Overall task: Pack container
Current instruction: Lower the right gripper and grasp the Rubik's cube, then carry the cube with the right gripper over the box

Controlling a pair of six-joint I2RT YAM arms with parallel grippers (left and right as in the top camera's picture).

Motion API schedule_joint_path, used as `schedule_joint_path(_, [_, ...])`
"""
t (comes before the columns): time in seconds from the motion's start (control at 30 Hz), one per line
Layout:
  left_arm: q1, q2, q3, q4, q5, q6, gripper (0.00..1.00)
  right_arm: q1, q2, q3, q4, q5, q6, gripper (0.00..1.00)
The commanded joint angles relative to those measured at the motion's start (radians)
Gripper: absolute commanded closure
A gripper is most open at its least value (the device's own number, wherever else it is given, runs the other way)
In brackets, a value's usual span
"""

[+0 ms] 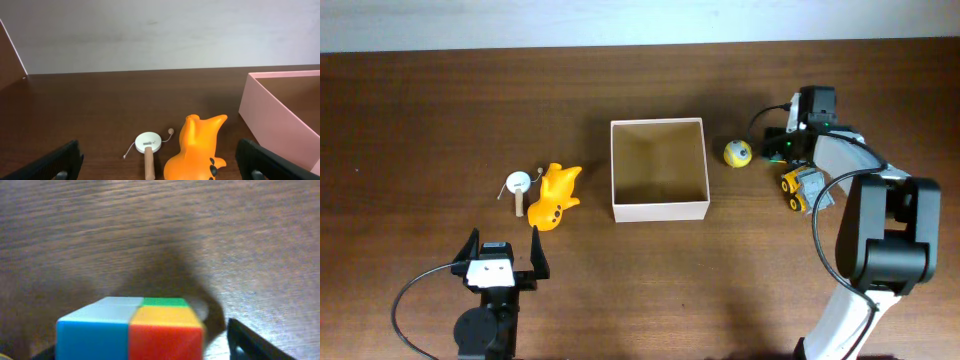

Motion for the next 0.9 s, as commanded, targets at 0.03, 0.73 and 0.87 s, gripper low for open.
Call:
schedule_joint_path(0.03, [0.0,-0.008,-0.006,0.0,0.011,0.015,0.01,-0.015,0.013,0.019,0.003,-0.003,0.002,0.38])
schedule_joint_path(0.73, [0.0,-0.008,-0.006,0.0,0.011,0.015,0.01,-0.014,0.012,0.162,-0.13,-0.003,0.002,0.51])
schedule_joint_path(0.87, [0.0,-0.008,-0.006,0.0,0.011,0.015,0.01,-0.014,0.012,0.245,-0.206,-0.003,0.002,0.51])
